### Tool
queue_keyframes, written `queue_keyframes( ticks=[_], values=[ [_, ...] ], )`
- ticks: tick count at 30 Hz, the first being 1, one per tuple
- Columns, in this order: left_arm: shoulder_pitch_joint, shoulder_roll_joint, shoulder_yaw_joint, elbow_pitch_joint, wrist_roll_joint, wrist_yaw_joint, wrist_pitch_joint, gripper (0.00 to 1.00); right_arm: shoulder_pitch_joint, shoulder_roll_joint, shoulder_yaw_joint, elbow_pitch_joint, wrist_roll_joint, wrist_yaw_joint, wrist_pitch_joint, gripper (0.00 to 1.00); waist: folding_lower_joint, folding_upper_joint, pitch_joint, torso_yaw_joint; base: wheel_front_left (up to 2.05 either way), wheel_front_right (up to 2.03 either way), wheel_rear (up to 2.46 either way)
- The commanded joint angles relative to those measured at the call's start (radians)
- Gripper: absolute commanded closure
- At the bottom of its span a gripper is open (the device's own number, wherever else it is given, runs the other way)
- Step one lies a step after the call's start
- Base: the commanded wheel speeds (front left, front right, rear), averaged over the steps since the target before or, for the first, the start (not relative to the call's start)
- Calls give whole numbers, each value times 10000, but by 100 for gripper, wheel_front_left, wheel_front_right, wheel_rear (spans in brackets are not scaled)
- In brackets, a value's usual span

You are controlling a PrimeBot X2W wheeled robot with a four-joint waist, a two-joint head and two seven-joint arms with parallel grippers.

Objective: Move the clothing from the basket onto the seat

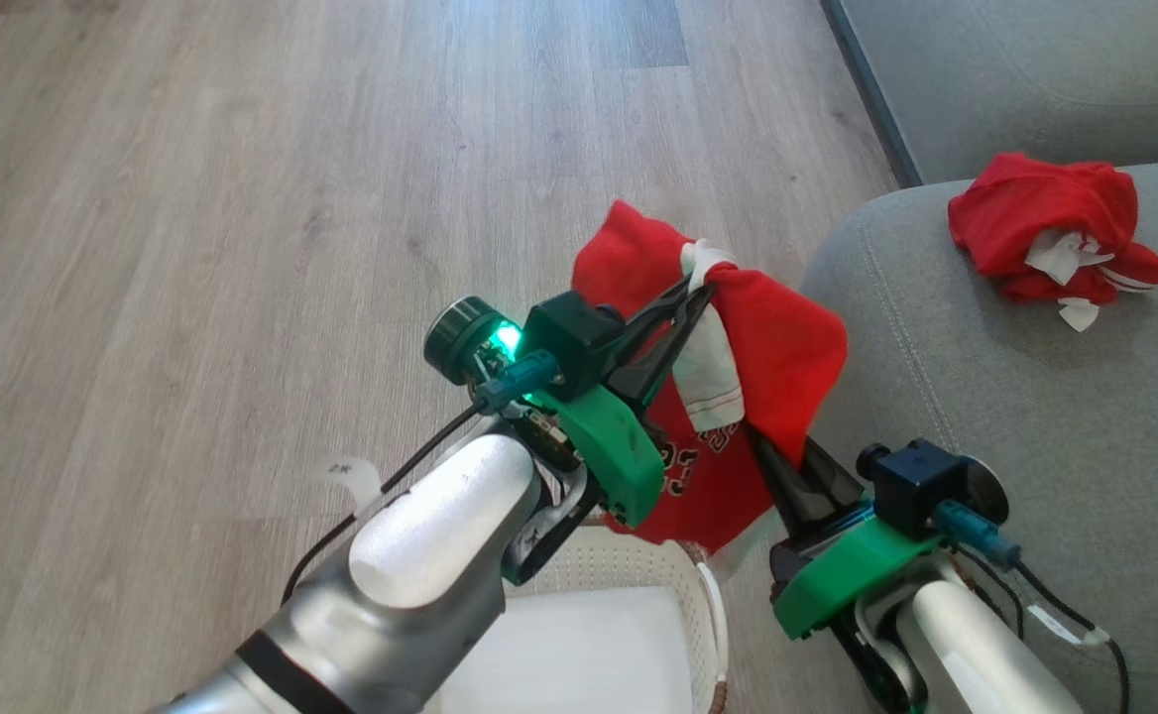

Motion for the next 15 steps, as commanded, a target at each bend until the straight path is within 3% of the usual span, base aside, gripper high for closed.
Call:
queue_keyframes(
  ticks=[1,8,9,11,13,15],
  values=[
    [-464,129,313,-292,-101,92,-68,100,-535,-29,113,-298,50,-4,-67,100,0,-1,15,6,0,0,0],
    [-213,244,436,-146,-245,238,-231,100,-666,33,-275,-396,-155,-4,-67,100,0,-1,90,-95,0,0,0],
    [-162,255,461,-132,-260,268,-275,69,-656,38,-366,-425,-209,-4,-67,100,0,-1,103,-128,0,0,0],
    [-73,288,498,-62,-279,311,-352,53,-649,28,-548,-485,-296,-4,-67,100,0,-1,135,-200,0,0,0],
    [19,310,536,5,-290,358,-430,0,-655,10,-751,-559,-394,-4,-67,100,0,-1,173,-303,0,0,0],
    [116,323,589,86,-315,408,-500,0,-661,-3,-974,-672,-489,-4,-67,100,0,-1,216,-422,0,0,0]
  ],
)
